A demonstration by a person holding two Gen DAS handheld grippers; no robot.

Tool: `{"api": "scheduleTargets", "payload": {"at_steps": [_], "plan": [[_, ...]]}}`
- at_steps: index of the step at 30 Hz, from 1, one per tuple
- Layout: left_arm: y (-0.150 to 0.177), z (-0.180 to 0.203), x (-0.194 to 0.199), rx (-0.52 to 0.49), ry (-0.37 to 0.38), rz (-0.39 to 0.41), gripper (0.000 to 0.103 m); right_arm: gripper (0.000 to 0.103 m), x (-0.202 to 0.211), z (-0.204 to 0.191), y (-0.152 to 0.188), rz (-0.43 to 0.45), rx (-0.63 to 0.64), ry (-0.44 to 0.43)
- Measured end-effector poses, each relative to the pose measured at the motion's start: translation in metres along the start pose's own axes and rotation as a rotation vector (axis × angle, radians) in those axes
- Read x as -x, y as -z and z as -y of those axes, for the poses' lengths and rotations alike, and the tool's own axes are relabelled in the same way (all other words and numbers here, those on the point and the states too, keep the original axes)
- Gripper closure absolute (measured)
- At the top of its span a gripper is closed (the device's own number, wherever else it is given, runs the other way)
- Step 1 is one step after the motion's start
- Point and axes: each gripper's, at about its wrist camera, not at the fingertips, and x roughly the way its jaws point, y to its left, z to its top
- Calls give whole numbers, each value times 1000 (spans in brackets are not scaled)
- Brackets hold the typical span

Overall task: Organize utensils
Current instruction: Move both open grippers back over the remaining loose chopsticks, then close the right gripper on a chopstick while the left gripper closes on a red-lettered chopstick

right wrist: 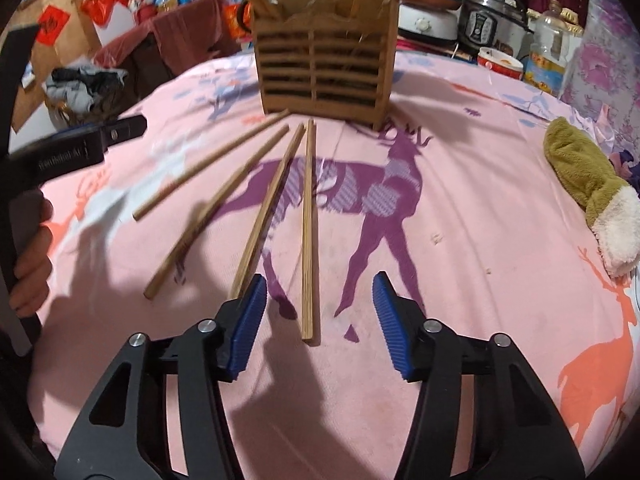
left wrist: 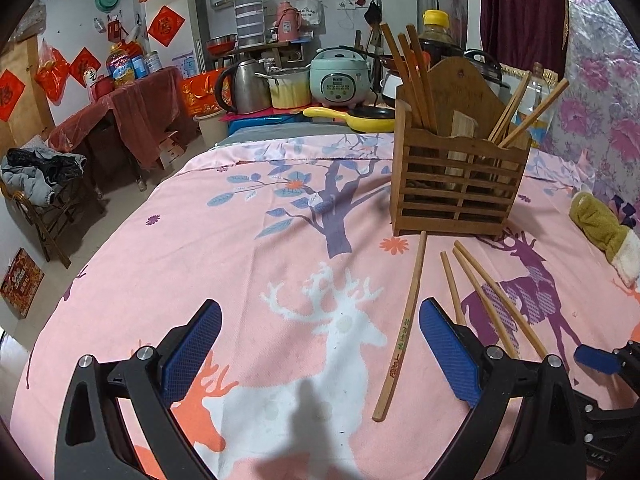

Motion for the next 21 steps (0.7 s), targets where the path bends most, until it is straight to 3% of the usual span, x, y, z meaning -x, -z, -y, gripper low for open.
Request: {"api": "scheduleTargets", "payload": {"at_steps": [2,7,13,17,21], "plan": [[1,1,-1,-5,-1,-6,6,55,-4,-1,1,-17,8,8],[3,8,-7,-36,-9,-22,6,86,-3,0,1,-13,10,13],[14,12,-9,-63,-24,-41,6,93,-1,12,3,-18,-37,19],[26,6,-3,-70,34,-68,6,93,8,22,14,-12,-47,41],[30,3,-2,-66,88,-81,7,92,12,40,18,-16,-104,4]]}}
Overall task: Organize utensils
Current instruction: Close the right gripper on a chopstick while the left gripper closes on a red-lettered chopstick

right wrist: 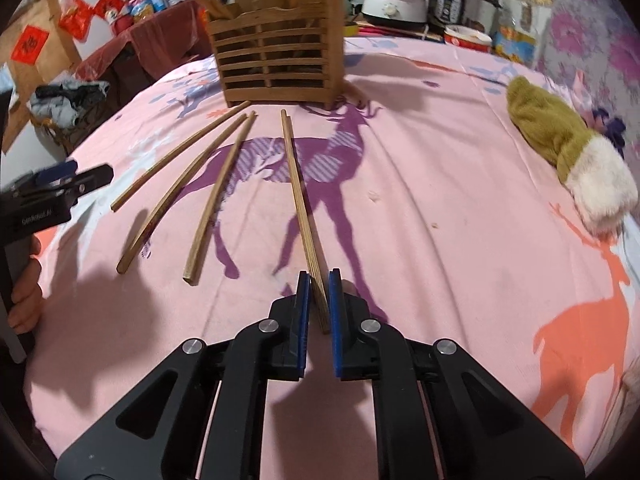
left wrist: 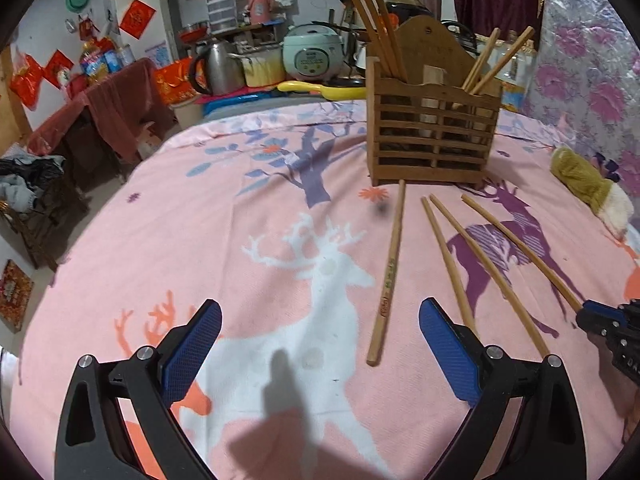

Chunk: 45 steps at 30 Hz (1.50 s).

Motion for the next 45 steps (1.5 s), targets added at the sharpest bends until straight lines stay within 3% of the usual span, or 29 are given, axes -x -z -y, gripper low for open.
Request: {"api": "scheduleTargets", "payload": {"at_steps": [5,7,10,13,17,25,32,35,36,37,39,45], "plan": [[6,21,-9,-91,50,-46,21,89,-1,-1,-1,-2,4,-1],[9,29,-13,-130,56,-61,28,82,0,-2,-1,0,6,-9],[11,33,-23,-149,77,-112,47,74,3,0,-2,11,-5,-7],[10,25,-26,-113,130,-133,68,74,5,3,-3,18,-21,-12],[12,21,-23,-104,143,-132,94,74,6,6,-3,24,-38,-13],[18,12,-17,-100,134,-130,91,74,8,6,-4,34,-33,-19],[18,15,-18,-117,109,-126,81,74,2,0,-2,8,-9,-6],[19,17,-17,-130,111,-122,85,76,-1,-5,0,7,20,21],[19,18,-17,-136,125,-122,94,81,-1,-7,0,9,33,29],[20,19,-16,-142,133,-121,96,92,-1,-8,0,8,39,19],[20,23,-15,-155,126,-118,97,95,0,-10,1,8,45,9],[18,24,-5,-160,121,-66,97,96,9,-11,0,51,48,21]]}}
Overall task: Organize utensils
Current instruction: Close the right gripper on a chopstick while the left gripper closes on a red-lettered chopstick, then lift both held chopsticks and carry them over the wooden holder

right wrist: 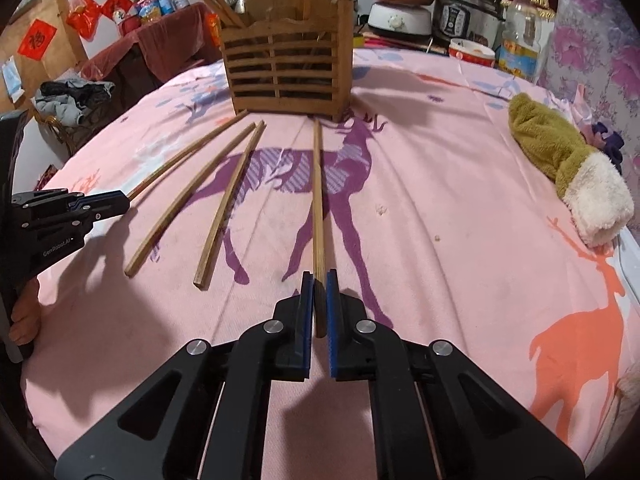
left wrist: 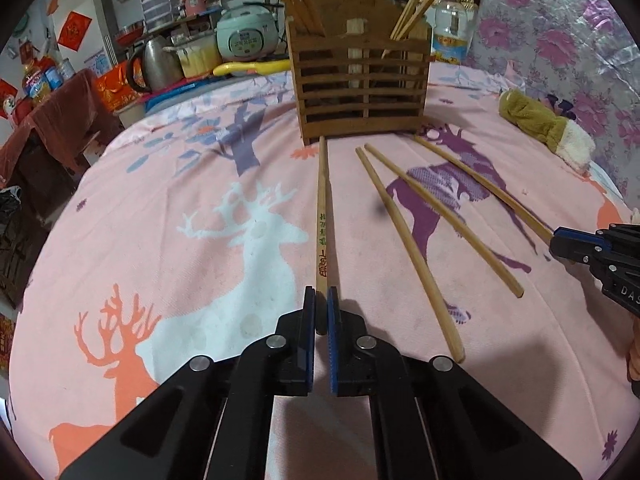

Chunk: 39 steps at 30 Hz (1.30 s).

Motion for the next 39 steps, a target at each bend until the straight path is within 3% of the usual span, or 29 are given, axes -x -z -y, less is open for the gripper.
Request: {"api": "scheduleTargets", "payload": {"at_steps": [8,14,16,18,21,30,31,39], "plan": [[-6,1,34,15,-16,157,97,96,25,1,-5,122,-5,17],[-19,-5,49,58,-4,207,97,96,49,3,-13,236,-24,18],[-24,-7,54,71,-2,222,97,95,55,5,-18,250,-32,-20],[-28,-8,58,79,5,236,97,90,53,3,-19,224,-12,-73],[-27,-7,58,82,10,241,97,77,42,-3,-12,164,21,-54],[-20,-12,49,97,13,217,97,77,3,0,11,-39,39,4],[-20,-12,48,95,8,217,97,82,1,1,11,-44,38,16],[-18,-10,46,80,-3,210,97,83,-3,4,12,-45,20,-6]]}}
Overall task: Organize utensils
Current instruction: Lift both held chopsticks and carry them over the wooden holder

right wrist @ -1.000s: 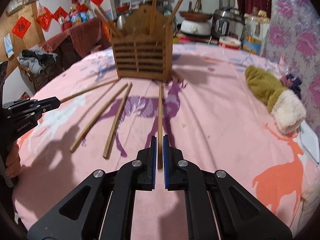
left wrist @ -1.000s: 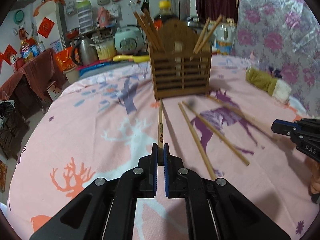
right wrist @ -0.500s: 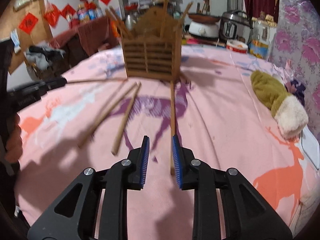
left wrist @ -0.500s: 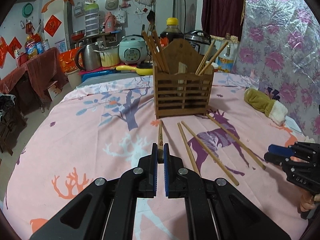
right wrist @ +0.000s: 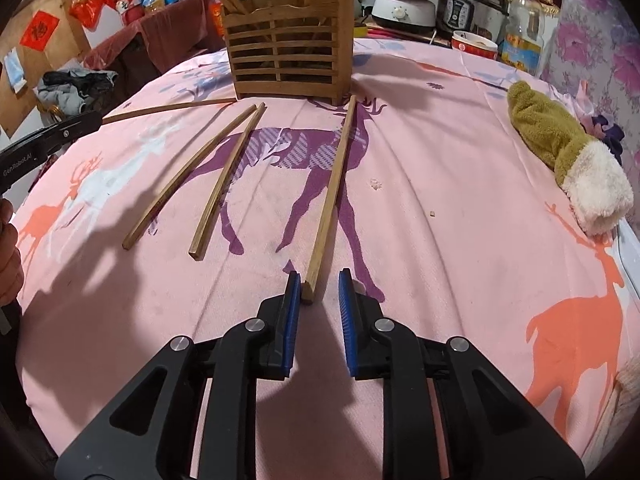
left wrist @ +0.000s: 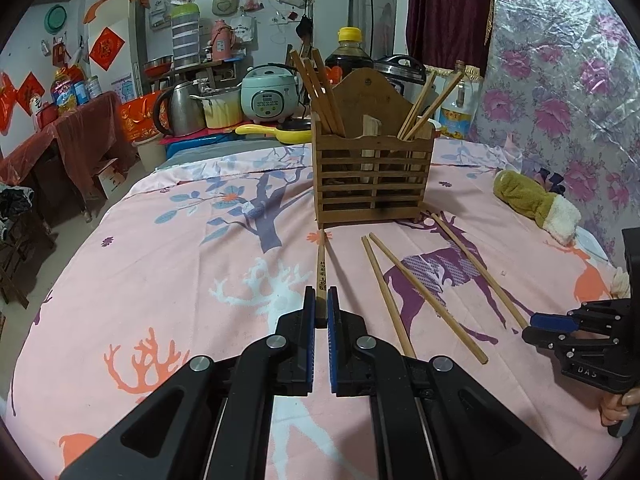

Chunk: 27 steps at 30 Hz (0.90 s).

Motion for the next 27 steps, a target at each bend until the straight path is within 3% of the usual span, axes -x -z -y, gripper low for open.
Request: {"api": "scheduleTargets", "payload": {"at_steps": [1,4,8,14,21,27], "plan": [[1,1,-1,-6,-1,-4,97,92,0,0,-1,0,-1,-3],[2,3,-4,-19,-5,-11,97,96,2,-1,-1,5,1,-4],[2,5,-3,-31,-9,-4,97,96,12,-2,-3,59,7,17],[-10,0,9,2,25,24,97,96,53,0,-15,231,-7,34],[-49,6,30,-5,5,106,97,96,97,-5,-68,358,-4,22],[-68,12,27,25,38,132,97,96,100,-19,-96,403,-20,-24]]}}
